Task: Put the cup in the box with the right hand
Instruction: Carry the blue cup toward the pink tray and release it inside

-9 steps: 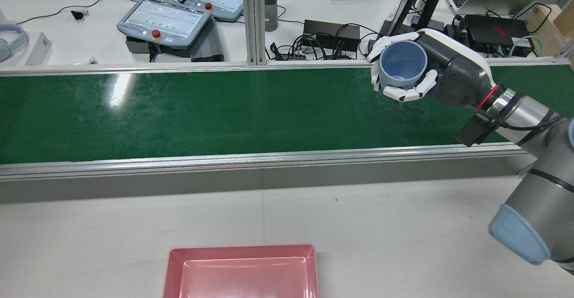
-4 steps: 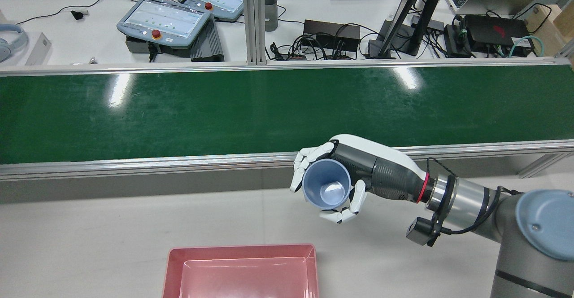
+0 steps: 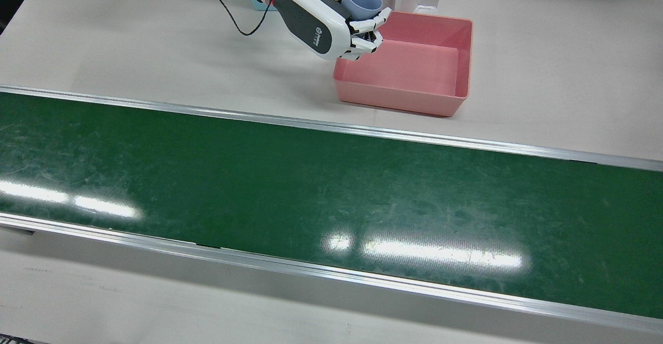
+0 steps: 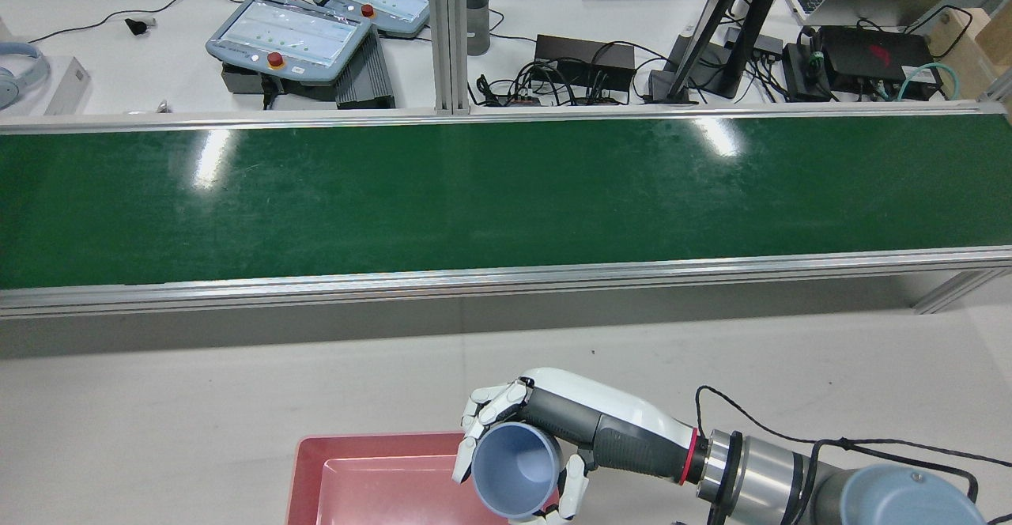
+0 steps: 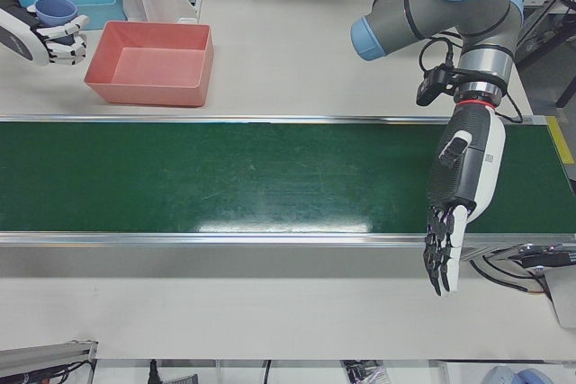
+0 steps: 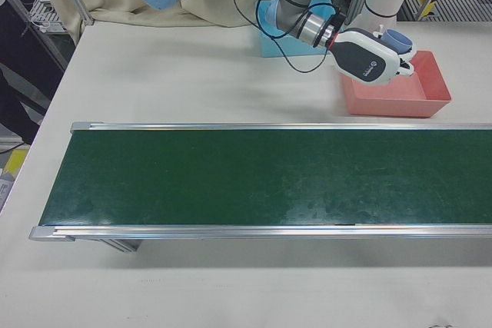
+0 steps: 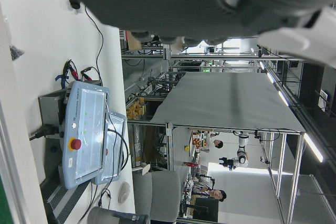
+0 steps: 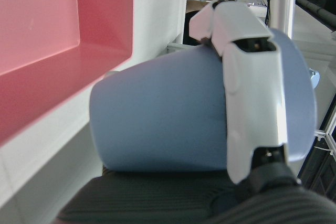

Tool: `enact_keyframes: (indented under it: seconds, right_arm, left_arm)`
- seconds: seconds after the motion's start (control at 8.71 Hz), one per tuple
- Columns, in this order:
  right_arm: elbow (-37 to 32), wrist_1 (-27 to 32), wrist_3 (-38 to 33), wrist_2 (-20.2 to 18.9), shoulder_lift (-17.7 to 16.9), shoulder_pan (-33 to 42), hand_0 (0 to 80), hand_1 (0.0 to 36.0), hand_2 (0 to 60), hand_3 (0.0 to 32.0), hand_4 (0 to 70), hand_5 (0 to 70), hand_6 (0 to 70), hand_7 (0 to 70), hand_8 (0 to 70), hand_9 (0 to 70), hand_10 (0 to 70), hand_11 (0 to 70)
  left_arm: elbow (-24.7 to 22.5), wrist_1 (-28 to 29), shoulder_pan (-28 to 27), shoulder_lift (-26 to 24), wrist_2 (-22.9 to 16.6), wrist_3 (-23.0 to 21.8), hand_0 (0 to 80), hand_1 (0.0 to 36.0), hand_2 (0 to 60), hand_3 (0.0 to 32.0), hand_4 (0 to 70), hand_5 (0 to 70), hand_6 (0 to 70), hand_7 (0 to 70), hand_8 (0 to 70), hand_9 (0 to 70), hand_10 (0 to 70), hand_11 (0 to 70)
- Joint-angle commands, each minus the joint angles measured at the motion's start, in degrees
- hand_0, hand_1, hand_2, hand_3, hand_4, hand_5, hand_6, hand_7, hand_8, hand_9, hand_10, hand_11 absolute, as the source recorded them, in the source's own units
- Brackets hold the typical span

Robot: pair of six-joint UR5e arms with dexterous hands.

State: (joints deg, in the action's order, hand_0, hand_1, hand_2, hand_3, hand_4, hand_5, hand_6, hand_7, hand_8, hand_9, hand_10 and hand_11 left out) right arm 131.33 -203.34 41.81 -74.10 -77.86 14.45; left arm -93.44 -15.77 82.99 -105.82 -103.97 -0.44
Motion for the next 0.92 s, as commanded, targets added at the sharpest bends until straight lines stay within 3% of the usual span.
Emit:
enact_keyframes:
  seconds: [0.0,0.11,0.23,0.34,0.46,0.57,0.8]
  right_arm:
    - [-0.3,0.4,4.5,3.5,-2.1,-4.6,77.0,36.0,60.0,0.0,16.8,22.3,25.5,70.0,50.9,70.0,35.0,53.4]
    - [-0.3,0.6,5.3,3.9,-2.0,-5.1,76.8,36.0,60.0,0.0,4.9,15.6,12.8,32.0,24.3,37.6,14.9,25.7]
    - [-0.3,0.7,5.6,4.1,-2.0,-5.3,69.4,36.0,53.0,0.0,1.3,13.0,8.4,16.2,12.7,20.0,11.1,19.9]
    - [-0.4,0.7,5.6,4.8,-2.0,-6.1,62.8,33.1,14.5,0.0,0.0,10.4,3.8,0.0,3.2,6.0,8.9,16.3]
    - [-0.3,0.7,5.6,6.6,-2.0,-7.6,52.1,23.3,8.9,0.0,0.0,6.5,0.3,0.0,0.0,0.0,3.1,7.0]
    - [-0.3,0.7,5.6,6.8,-1.9,-7.9,47.1,14.6,0.0,0.0,0.0,4.0,0.0,0.0,0.0,0.0,0.5,2.4]
    - [-0.2,0.7,5.4,6.8,-2.0,-7.9,44.8,11.1,0.0,0.0,0.0,2.6,0.0,0.0,0.0,0.0,0.0,0.0]
  left_arm:
    - [0.0,0.0,0.0,0.0,0.0,0.0,0.0,0.0,0.0,0.0,0.0,0.0,0.0,0.0,0.0,0.0,0.0,0.0]
    - [0.0,0.0,0.0,0.0,0.0,0.0,0.0,0.0,0.0,0.0,0.0,0.0,0.0,0.0,0.0,0.0,0.0,0.0]
    - [0.1,0.0,0.1,0.0,0.0,0.0,0.0,0.0,0.0,0.0,0.0,0.0,0.0,0.0,0.0,0.0,0.0,0.0]
    - [0.1,0.0,0.1,0.0,0.0,0.0,0.0,0.0,0.0,0.0,0.0,0.0,0.0,0.0,0.0,0.0,0.0,0.0]
    - [0.1,0.0,0.0,0.0,0.0,0.0,0.0,0.0,0.0,0.0,0.0,0.0,0.0,0.0,0.0,0.0,0.0,0.0]
    - [0.1,0.0,0.0,0.0,0.0,0.0,0.0,0.0,0.0,0.0,0.0,0.0,0.0,0.0,0.0,0.0,0.0,0.0]
    - [0.1,0.0,0.0,0.0,0.0,0.0,0.0,0.0,0.0,0.0,0.0,0.0,0.0,0.0,0.0,0.0,0.0,0.0]
